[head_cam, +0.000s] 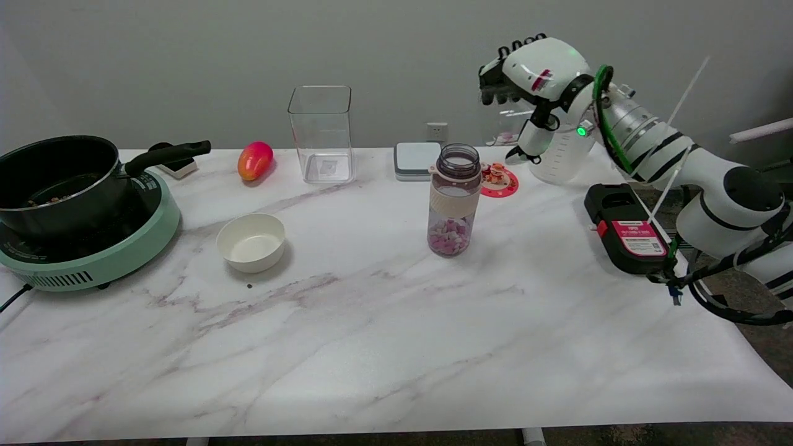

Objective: Place the measuring cup onto the table.

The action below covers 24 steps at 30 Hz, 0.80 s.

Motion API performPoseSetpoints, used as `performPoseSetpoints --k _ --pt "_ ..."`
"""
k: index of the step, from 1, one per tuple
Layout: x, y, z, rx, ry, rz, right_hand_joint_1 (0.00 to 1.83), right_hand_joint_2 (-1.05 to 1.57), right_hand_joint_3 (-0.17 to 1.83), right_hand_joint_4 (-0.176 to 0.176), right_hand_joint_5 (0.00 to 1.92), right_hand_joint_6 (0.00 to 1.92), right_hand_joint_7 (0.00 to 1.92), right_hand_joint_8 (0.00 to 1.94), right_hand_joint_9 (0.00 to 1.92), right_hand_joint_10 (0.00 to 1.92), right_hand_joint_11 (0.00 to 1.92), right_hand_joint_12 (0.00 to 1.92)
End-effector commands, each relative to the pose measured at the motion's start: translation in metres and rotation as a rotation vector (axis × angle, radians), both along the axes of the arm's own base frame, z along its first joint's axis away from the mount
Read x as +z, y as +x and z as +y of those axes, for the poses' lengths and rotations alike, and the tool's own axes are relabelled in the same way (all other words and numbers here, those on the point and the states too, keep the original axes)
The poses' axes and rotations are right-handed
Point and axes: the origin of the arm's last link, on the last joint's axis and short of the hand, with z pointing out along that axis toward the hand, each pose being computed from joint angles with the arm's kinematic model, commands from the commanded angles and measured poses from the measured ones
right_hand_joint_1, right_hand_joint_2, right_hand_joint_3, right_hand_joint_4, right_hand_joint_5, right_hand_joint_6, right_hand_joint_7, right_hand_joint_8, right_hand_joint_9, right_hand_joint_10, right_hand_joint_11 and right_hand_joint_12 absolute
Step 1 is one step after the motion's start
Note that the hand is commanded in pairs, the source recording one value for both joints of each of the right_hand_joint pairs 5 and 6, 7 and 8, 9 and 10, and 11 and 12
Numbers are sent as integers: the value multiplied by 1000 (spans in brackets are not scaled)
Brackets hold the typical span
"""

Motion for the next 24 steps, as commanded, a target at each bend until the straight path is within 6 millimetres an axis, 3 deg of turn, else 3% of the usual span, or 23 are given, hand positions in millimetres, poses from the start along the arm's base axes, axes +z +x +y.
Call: performPoseSetpoints --k 1,5,10,16,24 --pt "89 -46 56 -68 -248 -680 1481 1154 514 0 1915 1915 1920 1920 1611 1611 1464 1464" --pt "98 -70 77 -87 -287 -802 1467 1185 477 0 1919 1919 1920 1920 1617 1617 1473 1473" --pt "99 -101 89 -121 -273 -987 1451 1224 441 0 1920 1920 1920 1920 1625 1625 1483 1483" --pt "98 -140 95 -150 -153 -1269 1406 1334 338 0 1920 1920 1920 1920 1665 1665 1529 1529" --pt "91 -178 95 -122 -54 -1446 1266 1571 221 0 1920 1920 1920 1920 1747 1747 1628 1628"
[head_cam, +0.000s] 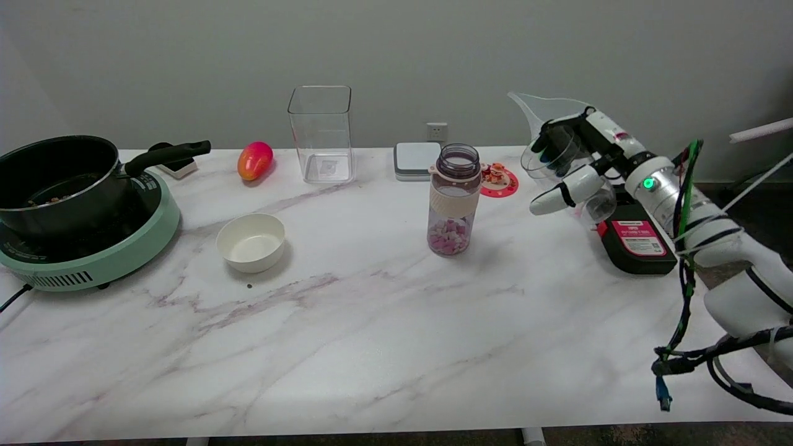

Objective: Place the measuring cup onto the table.

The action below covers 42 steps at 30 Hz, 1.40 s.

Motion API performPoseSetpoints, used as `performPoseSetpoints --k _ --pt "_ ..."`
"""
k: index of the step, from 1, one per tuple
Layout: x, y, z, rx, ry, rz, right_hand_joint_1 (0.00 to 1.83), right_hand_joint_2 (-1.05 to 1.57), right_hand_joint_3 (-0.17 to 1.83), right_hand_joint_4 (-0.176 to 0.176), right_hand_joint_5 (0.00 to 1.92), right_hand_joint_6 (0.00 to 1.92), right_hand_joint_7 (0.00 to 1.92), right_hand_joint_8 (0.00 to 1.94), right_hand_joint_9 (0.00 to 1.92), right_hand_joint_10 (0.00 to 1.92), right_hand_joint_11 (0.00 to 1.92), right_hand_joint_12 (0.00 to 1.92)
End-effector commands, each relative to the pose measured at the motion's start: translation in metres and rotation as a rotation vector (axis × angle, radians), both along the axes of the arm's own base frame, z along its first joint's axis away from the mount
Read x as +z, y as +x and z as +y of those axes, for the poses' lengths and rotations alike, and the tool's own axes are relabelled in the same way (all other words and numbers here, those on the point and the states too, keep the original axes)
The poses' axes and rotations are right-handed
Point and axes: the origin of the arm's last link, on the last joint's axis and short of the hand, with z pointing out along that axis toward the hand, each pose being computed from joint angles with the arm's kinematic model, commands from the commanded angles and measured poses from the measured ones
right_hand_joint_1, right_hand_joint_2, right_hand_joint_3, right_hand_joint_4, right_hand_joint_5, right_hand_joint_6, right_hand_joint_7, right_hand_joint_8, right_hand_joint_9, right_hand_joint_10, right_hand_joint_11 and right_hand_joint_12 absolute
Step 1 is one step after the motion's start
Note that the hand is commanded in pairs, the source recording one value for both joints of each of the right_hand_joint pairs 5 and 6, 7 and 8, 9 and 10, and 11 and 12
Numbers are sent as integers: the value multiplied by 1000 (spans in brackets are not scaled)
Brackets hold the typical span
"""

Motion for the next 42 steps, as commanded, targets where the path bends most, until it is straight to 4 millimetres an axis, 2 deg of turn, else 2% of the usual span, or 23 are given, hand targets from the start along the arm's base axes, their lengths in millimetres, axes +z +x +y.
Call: performPoseSetpoints --k 1,9,17,19,22,24,30,35,42 --pt "14 -95 35 89 27 -585 1266 1571 221 0 1920 1920 1920 1920 1748 1748 1628 1628" --pt "21 -99 39 153 -14 -577 1266 1571 216 0 1920 1920 1920 1920 1752 1752 1635 1635" --pt "23 -69 27 339 -40 -509 1265 1571 215 0 1920 1920 1920 1920 1753 1753 1642 1642" --pt "22 -67 22 371 -57 -484 1264 1571 211 0 1920 1920 1920 1920 1758 1758 1650 1650" --pt "17 -74 8 406 -73 -490 1264 1571 208 0 1920 1920 1920 1920 1760 1760 1657 1657" --pt "7 -78 -7 448 -56 -509 1264 1571 207 0 1920 1920 1920 1920 1759 1759 1656 1656" --pt "-9 -95 -30 508 -79 -531 1265 1571 209 0 1920 1920 1920 1920 1756 1756 1658 1658" --pt "-22 -111 -39 481 -89 -580 1263 1571 212 0 1920 1920 1920 1920 1747 1747 1652 1652" --pt "-28 -124 -36 452 -102 -601 1259 1571 212 0 1920 1920 1920 1920 1741 1741 1651 1651"
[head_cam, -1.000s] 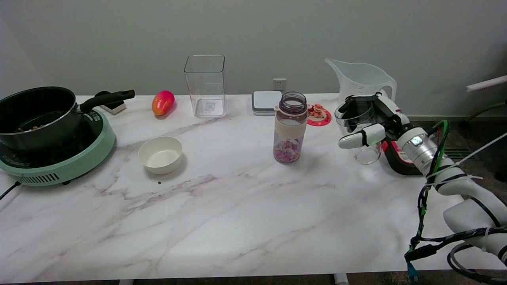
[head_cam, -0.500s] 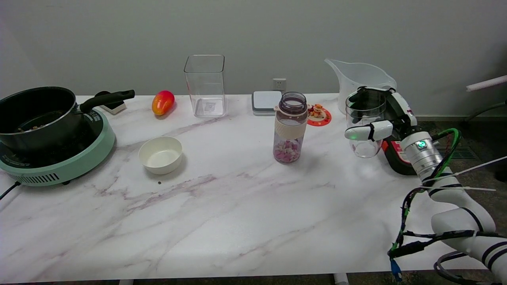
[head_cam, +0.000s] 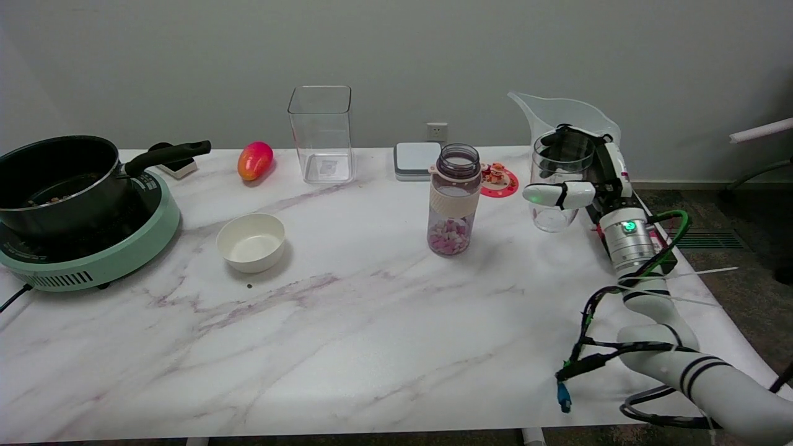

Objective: Place the measuring cup onto the table.

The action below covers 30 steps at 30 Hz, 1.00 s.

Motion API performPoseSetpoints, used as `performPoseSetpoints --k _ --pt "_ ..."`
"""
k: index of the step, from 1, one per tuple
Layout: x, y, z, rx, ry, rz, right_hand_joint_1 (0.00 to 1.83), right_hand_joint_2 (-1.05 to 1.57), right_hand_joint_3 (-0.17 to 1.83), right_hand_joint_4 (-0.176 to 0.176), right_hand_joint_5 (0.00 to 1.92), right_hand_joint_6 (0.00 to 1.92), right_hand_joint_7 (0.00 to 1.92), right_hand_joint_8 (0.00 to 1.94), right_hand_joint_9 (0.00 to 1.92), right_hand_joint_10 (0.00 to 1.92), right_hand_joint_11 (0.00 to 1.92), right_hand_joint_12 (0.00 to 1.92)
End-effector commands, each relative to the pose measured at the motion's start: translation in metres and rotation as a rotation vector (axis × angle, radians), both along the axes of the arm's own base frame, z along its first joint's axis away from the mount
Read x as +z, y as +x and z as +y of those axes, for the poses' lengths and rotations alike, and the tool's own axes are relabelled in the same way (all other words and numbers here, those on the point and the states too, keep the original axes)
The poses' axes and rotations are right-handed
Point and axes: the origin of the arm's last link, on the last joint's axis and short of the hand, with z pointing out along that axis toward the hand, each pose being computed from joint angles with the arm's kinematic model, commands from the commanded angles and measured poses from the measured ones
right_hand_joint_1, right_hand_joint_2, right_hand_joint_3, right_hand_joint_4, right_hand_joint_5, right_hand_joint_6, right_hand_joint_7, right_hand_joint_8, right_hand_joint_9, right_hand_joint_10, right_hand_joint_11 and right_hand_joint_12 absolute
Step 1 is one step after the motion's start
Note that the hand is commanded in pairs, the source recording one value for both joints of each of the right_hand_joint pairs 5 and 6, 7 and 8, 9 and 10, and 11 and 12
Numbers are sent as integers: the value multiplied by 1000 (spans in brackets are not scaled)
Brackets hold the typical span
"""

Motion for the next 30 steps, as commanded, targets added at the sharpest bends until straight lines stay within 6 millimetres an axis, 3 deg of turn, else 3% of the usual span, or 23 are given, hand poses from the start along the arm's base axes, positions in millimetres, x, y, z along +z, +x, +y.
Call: performPoseSetpoints --k 1,14,30 --pt "-29 -26 -23 52 -62 -51 1259 1571 212 0 1920 1920 1920 1920 1739 1739 1650 1650" --pt "-37 -53 0 19 -73 -97 1251 1571 215 0 1920 1920 1920 1920 1727 1727 1640 1640" --pt "-36 -67 31 34 -97 -111 1258 1571 213 0 1920 1920 1920 1920 1740 1740 1658 1658"
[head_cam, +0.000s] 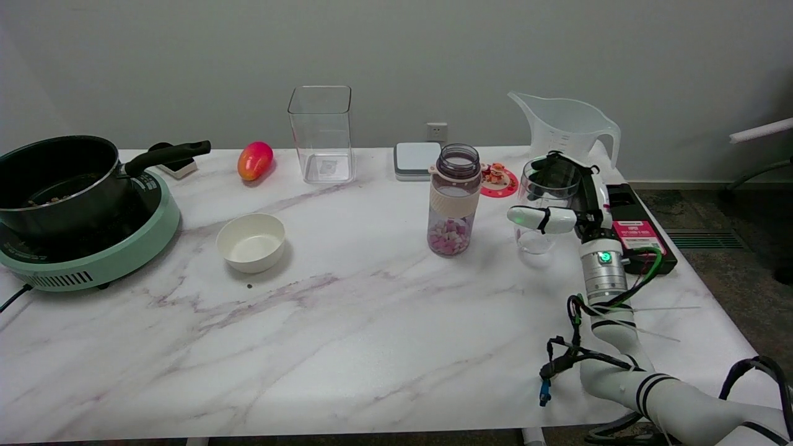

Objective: Place the measuring cup onto the table.

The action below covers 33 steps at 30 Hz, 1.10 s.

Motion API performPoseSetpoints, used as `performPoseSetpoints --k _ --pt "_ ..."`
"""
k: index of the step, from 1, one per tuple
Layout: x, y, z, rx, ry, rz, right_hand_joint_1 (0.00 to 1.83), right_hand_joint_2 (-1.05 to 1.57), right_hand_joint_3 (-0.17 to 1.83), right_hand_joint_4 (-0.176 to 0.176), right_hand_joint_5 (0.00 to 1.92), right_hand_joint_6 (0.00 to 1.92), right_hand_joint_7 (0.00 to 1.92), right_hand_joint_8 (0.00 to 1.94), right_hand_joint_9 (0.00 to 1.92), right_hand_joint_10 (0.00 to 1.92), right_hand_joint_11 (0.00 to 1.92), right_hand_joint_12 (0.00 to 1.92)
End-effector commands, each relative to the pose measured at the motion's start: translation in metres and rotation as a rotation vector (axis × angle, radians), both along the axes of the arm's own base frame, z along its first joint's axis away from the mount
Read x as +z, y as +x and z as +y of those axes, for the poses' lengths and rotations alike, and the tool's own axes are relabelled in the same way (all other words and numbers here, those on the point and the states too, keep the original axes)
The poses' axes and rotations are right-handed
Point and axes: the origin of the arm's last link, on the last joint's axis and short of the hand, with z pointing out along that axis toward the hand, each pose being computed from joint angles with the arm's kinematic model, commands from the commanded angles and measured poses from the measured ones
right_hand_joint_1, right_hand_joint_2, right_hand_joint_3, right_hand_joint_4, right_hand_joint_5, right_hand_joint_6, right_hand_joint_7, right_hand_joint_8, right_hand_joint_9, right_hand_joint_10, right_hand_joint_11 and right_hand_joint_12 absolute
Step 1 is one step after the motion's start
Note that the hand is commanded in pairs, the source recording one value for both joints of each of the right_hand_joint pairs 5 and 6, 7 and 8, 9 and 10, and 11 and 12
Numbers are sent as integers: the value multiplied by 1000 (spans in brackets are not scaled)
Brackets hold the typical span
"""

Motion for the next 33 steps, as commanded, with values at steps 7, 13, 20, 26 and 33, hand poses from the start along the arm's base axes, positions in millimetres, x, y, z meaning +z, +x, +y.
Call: performPoseSetpoints --k 7,13,20,26,33 --pt "-3 -22 33 -7 -26 -31 1262 1571 212 0 1920 1920 1920 1920 1742 1742 1663 1663" --pt "-1 -21 32 4 4 -62 1264 1469 272 0 1920 1920 1920 1920 1721 1721 1638 1638" --pt "-1 -22 31 -8 15 -56 1354 612 778 0 1769 1769 1920 1920 1671 1671 1540 1540" --pt "-2 -23 31 -12 21 -52 1328 111 1074 0 1378 1378 1792 1792 1527 1527 1395 1395" --pt "-3 -24 31 -19 27 -51 1345 -499 1230 0 803 803 1435 1435 1269 1269 1174 1174"
